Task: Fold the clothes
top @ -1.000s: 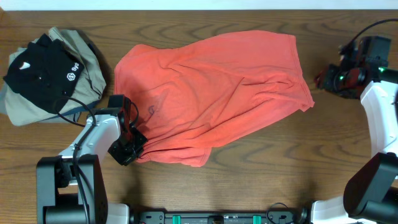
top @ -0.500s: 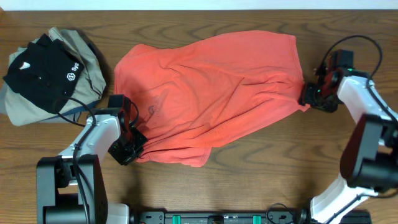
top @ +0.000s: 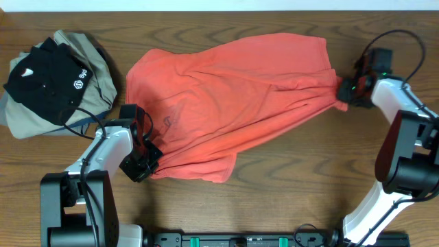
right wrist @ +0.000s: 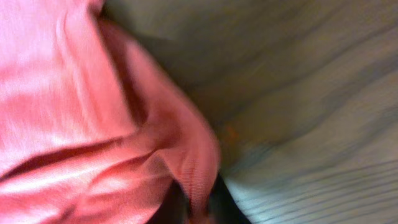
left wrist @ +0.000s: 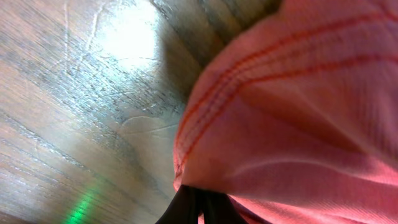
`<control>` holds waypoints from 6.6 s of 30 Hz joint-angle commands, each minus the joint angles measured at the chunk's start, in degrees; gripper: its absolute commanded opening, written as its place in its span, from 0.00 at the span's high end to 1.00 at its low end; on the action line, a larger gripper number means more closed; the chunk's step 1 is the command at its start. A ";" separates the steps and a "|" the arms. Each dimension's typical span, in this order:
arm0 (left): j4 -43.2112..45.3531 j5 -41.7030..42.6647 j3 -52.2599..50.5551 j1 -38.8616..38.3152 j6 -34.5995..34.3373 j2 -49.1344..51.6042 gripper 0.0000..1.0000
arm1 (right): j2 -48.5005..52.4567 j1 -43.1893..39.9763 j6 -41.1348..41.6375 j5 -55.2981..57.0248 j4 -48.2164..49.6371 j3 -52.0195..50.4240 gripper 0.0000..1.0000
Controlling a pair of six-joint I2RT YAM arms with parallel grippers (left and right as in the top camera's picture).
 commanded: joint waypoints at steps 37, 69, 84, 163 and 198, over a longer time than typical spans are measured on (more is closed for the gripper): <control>-0.33 -1.36 0.66 0.17 0.96 -0.20 0.94 | 0.37 -2.43 -2.56 -3.15 -3.04 -4.79 0.79; -16.81 18.38 10.56 -5.66 9.31 -0.33 0.67 | -4.72 -18.67 7.06 0.57 -22.86 -4.79 0.99; 14.78 13.51 -4.63 -25.11 -18.69 -0.28 0.34 | -4.72 -18.56 6.45 0.55 -22.99 -4.79 0.99; 47.08 14.86 65.42 4.20 15.67 9.25 0.94 | -13.31 -13.31 14.25 -11.08 -2.56 44.48 0.99; -37.99 21.99 27.45 -0.55 44.50 9.05 0.94 | -11.69 -22.56 10.40 21.86 -45.09 2.47 0.99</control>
